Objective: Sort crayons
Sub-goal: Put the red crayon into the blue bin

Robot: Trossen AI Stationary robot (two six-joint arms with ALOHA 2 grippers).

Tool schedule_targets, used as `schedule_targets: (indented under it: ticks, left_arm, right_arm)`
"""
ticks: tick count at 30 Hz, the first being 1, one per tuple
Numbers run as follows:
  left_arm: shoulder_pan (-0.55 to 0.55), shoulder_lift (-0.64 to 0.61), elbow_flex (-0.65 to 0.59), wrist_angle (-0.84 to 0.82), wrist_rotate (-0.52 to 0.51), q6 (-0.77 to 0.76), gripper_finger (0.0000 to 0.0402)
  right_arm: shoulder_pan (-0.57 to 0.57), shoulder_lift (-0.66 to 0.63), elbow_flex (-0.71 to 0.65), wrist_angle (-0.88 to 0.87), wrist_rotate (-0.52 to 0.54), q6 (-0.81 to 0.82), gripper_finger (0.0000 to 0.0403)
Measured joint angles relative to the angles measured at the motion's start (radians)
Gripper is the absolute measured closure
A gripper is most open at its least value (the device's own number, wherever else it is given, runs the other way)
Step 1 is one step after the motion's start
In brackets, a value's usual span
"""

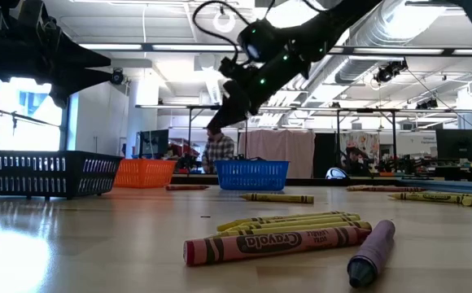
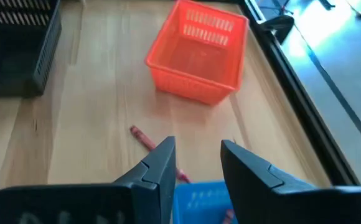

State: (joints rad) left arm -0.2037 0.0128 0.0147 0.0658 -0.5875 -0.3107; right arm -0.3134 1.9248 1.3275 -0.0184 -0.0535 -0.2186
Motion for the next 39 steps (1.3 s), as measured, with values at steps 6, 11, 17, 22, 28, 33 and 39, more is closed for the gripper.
schedule_targets:
  ticks: [6, 11, 17, 22, 28, 33, 39]
  left_arm:
    - [0.0, 0.0, 0.0, 0.0, 0.0, 0.0, 0.0247]
    - [0.0, 0.0, 0.0, 0.0, 0.0, 0.0, 0.0247]
    - [0.0, 0.0, 0.0, 0.0, 0.0, 0.0, 0.0247]
    - [0.0, 0.0, 0.0, 0.0, 0.0, 0.0, 0.0247]
    - [0.0, 0.0, 0.0, 0.0, 0.0, 0.0, 0.0247]
    - [0.0, 0.0, 0.0, 0.0, 0.0, 0.0, 0.0247]
    - [0.0, 0.0, 0.0, 0.0, 0.0, 0.0, 0.0247]
  right_arm:
    - [0.006, 0.124, 0.142, -0.031, -0.067, -0.005, 0.0289]
    - [0.023, 0.252, 0.356, -0.272, -0.077, -0.087, 0.0289]
    - [0.028, 0.39, 0.617, -0.591, -0.059, -0.131, 0.0289]
    - [0.027, 0.47, 0.733, -0.66, -0.059, -0.162, 0.0289]
    - [0.027, 0.506, 0.749, -0.682, -0.071, -0.214, 0.0289]
    - [0.027, 0.514, 0.75, -0.685, -0.074, -0.235, 0.0289]
    - [0.027, 0.522, 0.75, -0.655, -0.1, -0.235, 0.0289]
